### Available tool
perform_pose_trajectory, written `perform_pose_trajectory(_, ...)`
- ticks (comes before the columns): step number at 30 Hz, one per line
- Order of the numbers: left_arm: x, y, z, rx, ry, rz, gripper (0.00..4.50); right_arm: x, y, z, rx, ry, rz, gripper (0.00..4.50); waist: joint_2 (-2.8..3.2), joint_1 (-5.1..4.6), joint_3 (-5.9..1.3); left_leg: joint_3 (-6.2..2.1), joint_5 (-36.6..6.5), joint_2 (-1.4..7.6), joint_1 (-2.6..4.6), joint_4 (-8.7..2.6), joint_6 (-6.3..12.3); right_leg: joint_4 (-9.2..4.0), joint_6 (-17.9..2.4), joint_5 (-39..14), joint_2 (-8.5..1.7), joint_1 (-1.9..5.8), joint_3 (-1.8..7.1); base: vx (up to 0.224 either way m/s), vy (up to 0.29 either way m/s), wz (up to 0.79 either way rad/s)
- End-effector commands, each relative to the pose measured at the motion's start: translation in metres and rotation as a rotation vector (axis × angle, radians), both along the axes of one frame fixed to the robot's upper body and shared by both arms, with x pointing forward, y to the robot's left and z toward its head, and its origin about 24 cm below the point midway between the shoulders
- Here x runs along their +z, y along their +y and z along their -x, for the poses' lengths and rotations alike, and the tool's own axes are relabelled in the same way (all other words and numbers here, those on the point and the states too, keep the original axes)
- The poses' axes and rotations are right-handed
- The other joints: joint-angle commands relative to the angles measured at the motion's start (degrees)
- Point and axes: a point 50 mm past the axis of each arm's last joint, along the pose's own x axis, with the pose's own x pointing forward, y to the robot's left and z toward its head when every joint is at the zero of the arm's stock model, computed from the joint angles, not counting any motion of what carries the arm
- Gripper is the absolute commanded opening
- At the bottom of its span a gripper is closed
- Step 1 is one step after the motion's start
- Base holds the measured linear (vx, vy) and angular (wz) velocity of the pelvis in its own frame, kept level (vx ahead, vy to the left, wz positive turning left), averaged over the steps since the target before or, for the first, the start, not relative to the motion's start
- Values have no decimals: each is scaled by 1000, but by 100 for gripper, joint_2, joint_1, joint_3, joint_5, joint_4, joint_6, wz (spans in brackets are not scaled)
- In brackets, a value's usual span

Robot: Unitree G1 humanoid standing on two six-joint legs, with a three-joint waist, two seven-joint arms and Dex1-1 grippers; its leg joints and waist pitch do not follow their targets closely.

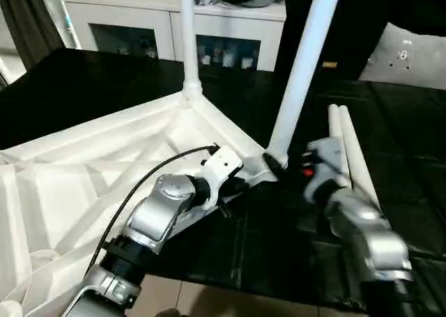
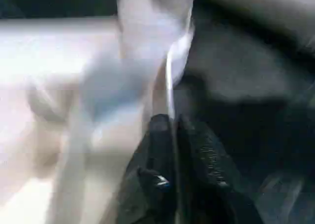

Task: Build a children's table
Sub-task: Rotate leg to tighten, then rotate table base

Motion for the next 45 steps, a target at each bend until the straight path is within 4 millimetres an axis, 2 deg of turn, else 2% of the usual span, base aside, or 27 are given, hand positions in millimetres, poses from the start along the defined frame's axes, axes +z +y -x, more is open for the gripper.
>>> perform_pose_trajectory(1, 17, -6, -2, -28, -77, 44, 76, 6, -5, 3, 19, -37, 19, 450, -21, 6, -424, -112, -1013, 320, 65, -378, 263, -500, -746, -1769, -558, 332, 352, 0, 0, 0)
perform_pose_trajectory(4, 15, 0, -1, -18, -94, 14, 95, 11, -6, 6, 67, -28, 1, 450, -29, -11, -409, -116, -1102, 311, 72, -386, 293, -537, -594, -2091, -554, 338, 339, 0, 0, 0)
perform_pose_trajectory(6, 11, 16, 7, -20, -46, -35, 95, 18, -2, 11, 160, -44, -14, 450, -66, -36, -409, -129, -1071, 310, 33, -394, 308, -530, -479, -2216, -555, 364, 330, 0, 0, 0)
perform_pose_trajectory(8, 10, 33, 17, -37, -7, -64, 95, 18, -2, 14, 221, -37, -6, 450, -35, -71, -409, -134, -1059, 314, 51, -392, 309, -516, -487, -2282, -551, 330, 335, 0, 0, 0)
perform_pose_trajectory(10, 12, 43, 25, -47, 21, -64, 95, 17, -1, 17, 268, -23, 4, 450, -38, -86, -380, -122, -1082, 314, 69, -395, 328, -522, -572, -2319, -535, 291, 338, 0, 0, 0)
perform_pose_trajectory(11, 14, 50, 29, -45, 30, -65, 95, 17, -1, 19, 298, -16, 11, 450, -21, -89, -370, -107, -1165, 303, 101, -381, 318, -555, -579, -2444, -518, 254, 329, 0, 0, 0)
perform_pose_trajectory(12, 16, 58, 33, -34, 37, -71, 95, 17, 0, 21, 326, -4, 14, 450, -17, -90, -372, -116, -1177, 313, 95, -390, 310, -549, -593, -2433, -519, 266, 328, 0, 0, 0)
perform_pose_trajectory(13, 16, 60, 34, -31, 39, -73, 95, 17, 0, 22, 334, 0, 15, 450, -51, -89, -352, -117, -1227, 319, 102, -402, 307, -558, -585, -2484, -511, 249, 326, 0, 0, 0)
perform_pose_trajectory(14, 21, 80, 43, -3, 49, -105, 95, 16, 3, 28, 419, 32, 32, 450, -49, -65, -337, -133, -1352, 338, 111, -416, 274, -554, -590, -2567, -528, 253, 328, 0, 0, 0)
perform_pose_trajectory(15, 21, 80, 43, -3, 49, -105, 95, 16, 3, 28, 419, 32, 32, 450, -39, -53, -344, -150, -1348, 346, 95, -423, 257, -522, -601, -2516, -533, 278, 327, 0, 0, 0)
perform_pose_trajectory(17, 28, 99, 56, 38, 63, -135, 95, 16, 13, 30, 509, 49, 43, 450, -43, -69, -306, -134, -1469, 331, 113, -436, 259, -554, -532, -2644, -506, 234, 338, 0, 0, 0)
perform_pose_trajectory(19, 30, 102, 58, 47, 66, -133, 95, 16, 16, 29, 517, 43, 48, 450, -49, -84, -278, -132, -1619, 301, 127, -427, 198, -604, -461, -3019, -523, 204, 328, 0, 0, 0)
perform_pose_trajectory(20, 34, 106, 63, 58, 82, -123, 114, 16, 22, 25, 525, 35, 54, 450, -42, -76, -266, -140, -1712, 301, 165, -420, 151, -631, -417, -3210, -535, 174, 325, 0, 0, 0)
perform_pose_trajectory(22, 36, 107, 65, 61, 90, -116, 130, 15, 24, 20, 515, 30, 70, 450, -47, -96, -253, -161, -1803, 295, 148, -438, 110, -646, -408, -3307, -529, 184, 308, 0, 0, 0)
perform_pose_trajectory(23, 40, 109, 68, 67, 96, -109, 130, 13, 28, 7, 477, 20, 100, 450, -69, -101, -237, -158, -1871, 302, 178, -434, 74, -653, -405, -3309, -528, 139, 318, 0, 0, 0)
perform_pose_trajectory(25, 41, 110, 69, 69, 92, -113, 142, 12, 28, 0, 451, 16, 118, 450, -47, -132, -236, -186, -2036, 296, 168, -447, -5, -647, -391, -3409, -529, 167, 295, 0, 0, 0)
perform_pose_trajectory(26, 43, 111, 71, 73, 85, -125, 158, 14, 27, -13, 407, 0, 150, 450, -46, -125, -233, -182, -2113, 303, 208, -431, -46, -660, -373, -3429, -545, 130, 308, 0, 0, 0)
perform_pose_trajectory(27, 43, 112, 72, 74, 84, -137, 171, 15, 23, -22, 379, -3, 185, 450, -55, -156, -217, -183, -2129, 291, 196, -441, -47, -666, -378, -3426, -528, 138, 305, 0, 0, 0)
perform_pose_trajectory(28, 43, 112, 73, 75, 83, -144, 178, 15, 20, -27, 361, -4, 208, 450, -51, -168, -230, -200, -2134, 298, 169, -446, -81, -635, -397, -3356, -533, 172, 294, 0, 0, 0)
perform_pose_trajectory(29, 43, 113, 74, 73, 85, -151, 178, 18, 15, -34, 339, -7, 243, 450, -130, -179, -213, -176, -2148, 296, 180, -445, -49, -653, -391, -3299, -522, 154, 312, 0, 0, 0)
perform_pose_trajectory(31, 44, 113, 76, 73, 88, -154, 199, 22, 8, -40, 320, -11, 272, 450, -87, -181, -211, -181, -2096, 300, 175, -434, -53, -627, -461, -3244, -543, 164, 327, 0, 0, 0)
perform_pose_trajectory(33, 45, 113, 77, 74, 90, -153, 213, 24, 4, -42, 313, -9, 285, 450, -101, -178, -203, -169, -2065, 305, 173, -437, -47, -613, -474, -3133, -521, 164, 338, 0, 0, 0)
perform_pose_trajectory(34, 46, 114, 78, 77, 90, -154, 228, 29, -4, -47, 281, -19, 311, 450, -151, -180, -212, -169, -1981, 299, 152, -437, -19, -582, -490, -3090, -530, 182, 343, 0, 0, 0)
perform_pose_trajectory(37, 47, 114, 79, 86, 89, -157, 240, 33, -15, -59, 173, -48, 332, 450, -142, -195, -230, -163, -1810, 304, 121, -428, -22, -553, -631, -2858, -540, 196, 346, 0, 0, 0)
perform_pose_trajectory(38, 48, 114, 79, 91, 86, -158, 255, 35, -23, -70, 55, -77, 341, 450, -144, -185, -232, -144, -1720, 305, 135, -419, -27, -531, -691, -2684, -529, 177, 366, 0, 0, 0)
perform_pose_trajectory(42, 50, 113, 76, 105, 65, -156, 287, 34, -16, -70, 48, -100, 303, 450, -157, -179, -248, -126, -1510, 297, 99, -420, -6, -463, -758, -2253, -501, 225, 378, 0, 0, 0)
perform_pose_trajectory(45, 52, 115, 71, 142, 41, -155, 313, 30, -4, -61, 131, -108, 286, 450, -157, -183, -286, -115, -1064, 306, 53, -411, 134, -386, -903, -1590, -496, 275, 393, 0, 0, 0)
